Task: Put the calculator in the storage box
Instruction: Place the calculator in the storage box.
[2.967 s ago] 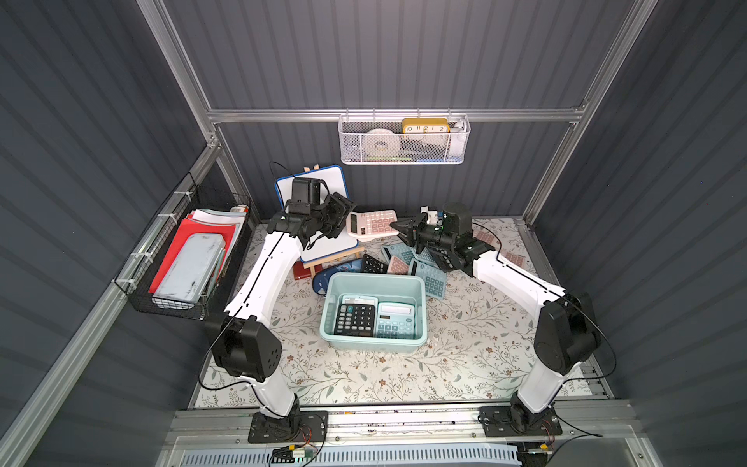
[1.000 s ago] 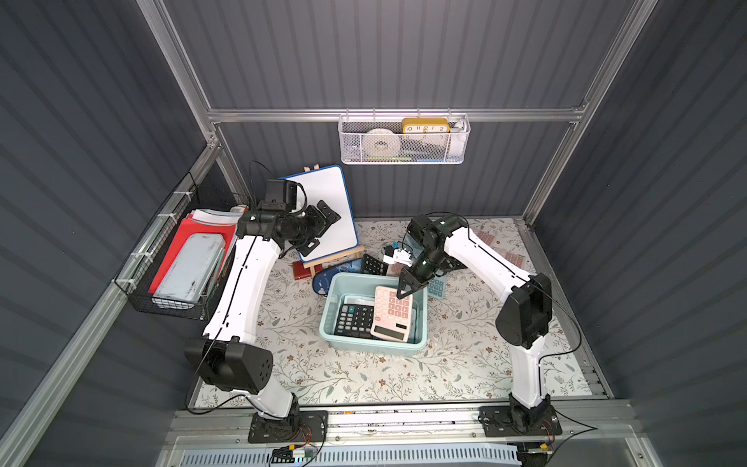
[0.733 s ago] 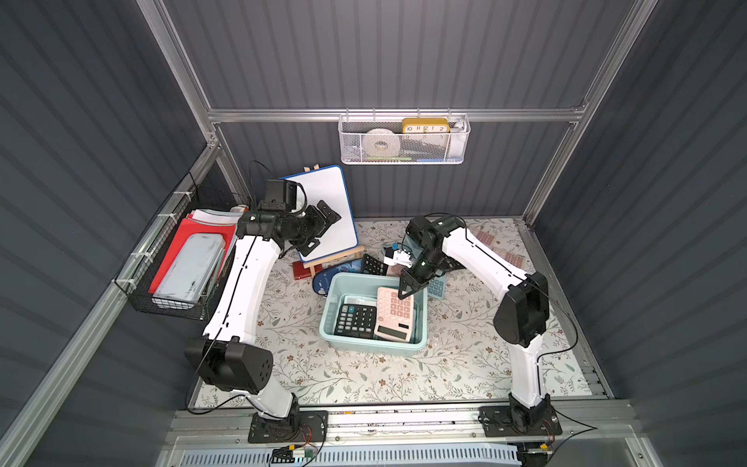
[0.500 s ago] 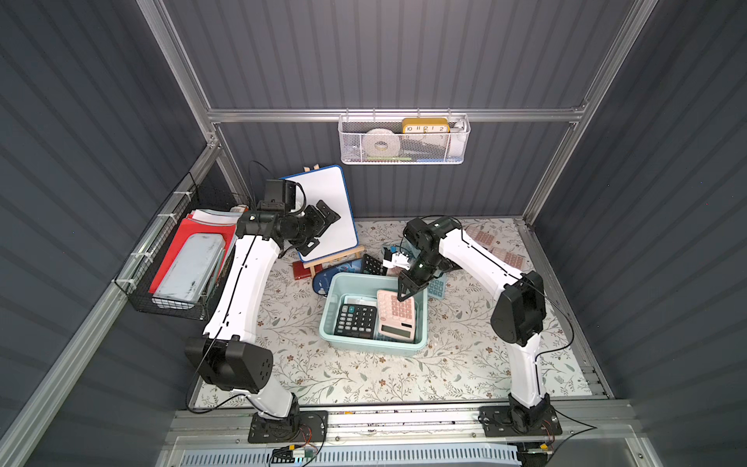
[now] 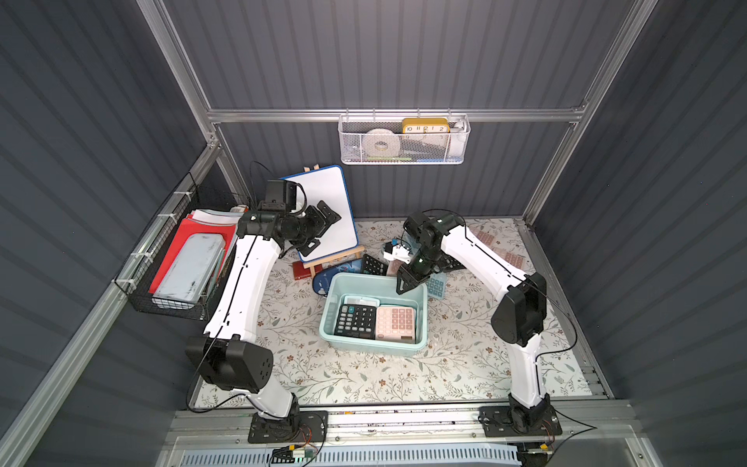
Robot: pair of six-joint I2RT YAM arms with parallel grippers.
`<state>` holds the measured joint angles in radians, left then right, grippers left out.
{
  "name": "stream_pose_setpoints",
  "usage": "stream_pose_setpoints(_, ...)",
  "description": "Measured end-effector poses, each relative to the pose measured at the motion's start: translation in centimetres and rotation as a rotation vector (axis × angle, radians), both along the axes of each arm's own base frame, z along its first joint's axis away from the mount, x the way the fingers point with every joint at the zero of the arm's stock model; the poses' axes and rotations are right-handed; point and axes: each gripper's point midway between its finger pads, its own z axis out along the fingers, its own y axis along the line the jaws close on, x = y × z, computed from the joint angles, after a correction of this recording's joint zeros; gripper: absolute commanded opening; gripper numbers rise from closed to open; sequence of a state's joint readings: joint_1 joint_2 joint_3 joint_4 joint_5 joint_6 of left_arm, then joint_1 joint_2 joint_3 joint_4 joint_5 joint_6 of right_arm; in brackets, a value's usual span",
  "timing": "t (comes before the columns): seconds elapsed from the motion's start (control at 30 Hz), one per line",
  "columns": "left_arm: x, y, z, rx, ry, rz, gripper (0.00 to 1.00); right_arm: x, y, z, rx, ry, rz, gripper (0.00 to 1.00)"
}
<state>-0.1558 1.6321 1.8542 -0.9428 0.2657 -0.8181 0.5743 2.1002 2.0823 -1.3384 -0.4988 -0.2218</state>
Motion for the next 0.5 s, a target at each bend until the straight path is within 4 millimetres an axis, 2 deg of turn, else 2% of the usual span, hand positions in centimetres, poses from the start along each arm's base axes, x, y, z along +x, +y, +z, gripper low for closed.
stream_pose_setpoints(0.17, -0.2, 0.4, -1.1, 0.017, 0.028, 0.004, 0.99, -0.1, 0.8, 0.4, 0.024, -0.032, -0.036, 0.36)
stream_pose_setpoints(0.23, -0.3, 0.7, -1.3, 0.032, 0.034, 0.004, 0.99, -0.2, 0.8, 0.9, 0.037, -0.054, -0.063, 0.40)
stream_pose_setpoints(0.5, -1.8, 2.3, -3.1, 0.118, 0.110, 0.010, 0.99, 1.0, 0.2, 4.8, 0.124, -0.202, -0.230, 0.55)
